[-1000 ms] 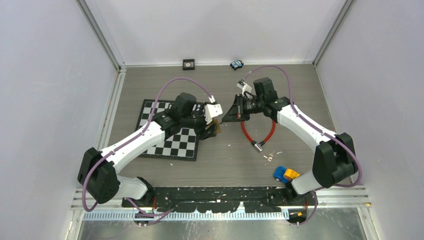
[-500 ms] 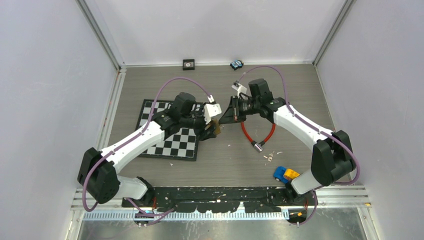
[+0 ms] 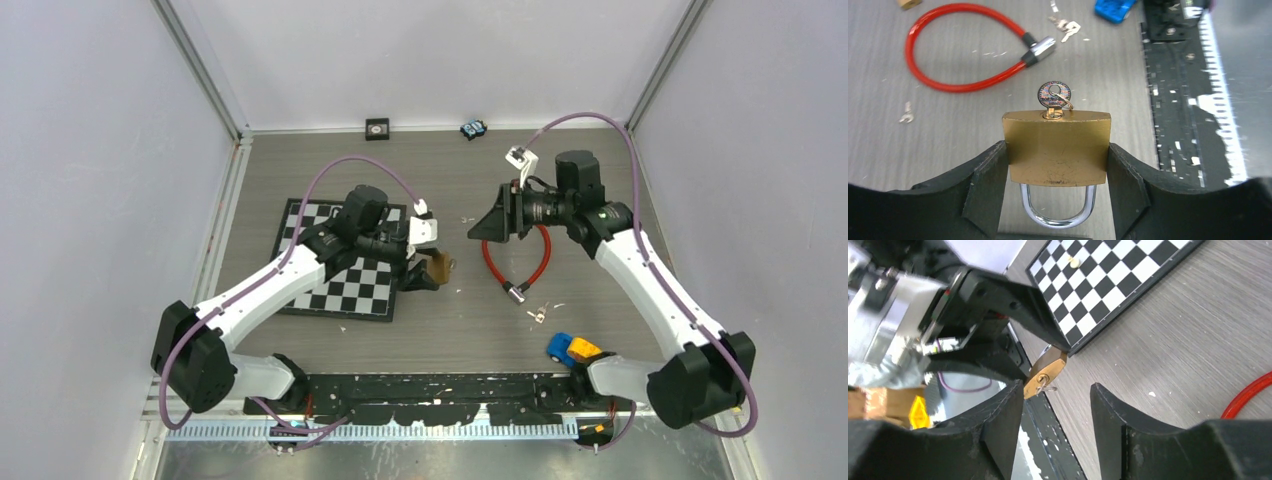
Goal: Unlock with the key
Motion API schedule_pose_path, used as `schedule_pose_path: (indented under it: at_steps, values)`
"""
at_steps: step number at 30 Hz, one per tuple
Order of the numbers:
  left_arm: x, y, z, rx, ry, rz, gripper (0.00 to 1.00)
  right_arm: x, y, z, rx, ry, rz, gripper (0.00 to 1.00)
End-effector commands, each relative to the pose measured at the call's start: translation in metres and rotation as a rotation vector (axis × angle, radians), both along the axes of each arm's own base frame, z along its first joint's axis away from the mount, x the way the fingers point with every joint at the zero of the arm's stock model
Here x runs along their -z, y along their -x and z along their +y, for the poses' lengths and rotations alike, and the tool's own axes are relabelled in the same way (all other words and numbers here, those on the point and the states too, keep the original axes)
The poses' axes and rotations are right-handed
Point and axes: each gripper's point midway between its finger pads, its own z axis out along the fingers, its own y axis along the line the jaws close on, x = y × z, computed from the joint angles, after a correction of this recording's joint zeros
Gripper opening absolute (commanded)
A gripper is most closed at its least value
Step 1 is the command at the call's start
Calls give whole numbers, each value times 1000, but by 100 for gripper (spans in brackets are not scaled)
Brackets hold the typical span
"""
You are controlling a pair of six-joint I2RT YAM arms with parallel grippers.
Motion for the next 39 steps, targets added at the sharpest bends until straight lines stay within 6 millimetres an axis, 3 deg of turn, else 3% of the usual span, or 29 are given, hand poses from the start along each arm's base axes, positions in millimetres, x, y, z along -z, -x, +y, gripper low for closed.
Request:
schedule_pose_path:
  at_steps: [1, 6, 13, 20, 33, 39]
  values:
    - [-44, 40, -6, 225, 186, 35, 0, -16, 48, -9, -292, 100, -345, 56]
    - [-52, 67, -4, 346, 244, 180, 0, -20, 82, -11, -428, 229, -622, 57]
    - [-52, 79, -2, 397, 258, 272, 0, -21, 111, 1, -564, 279, -748, 59]
    - [-48, 80, -1, 420, 264, 324, 0, -14, 116, 20, -680, 398, -810, 57]
    - [-45, 80, 0, 414, 259, 332, 0, 3, 117, 47, -771, 524, -862, 42]
    - [-42, 78, 1, 398, 254, 317, 0, 5, 116, 52, -748, 517, -846, 19]
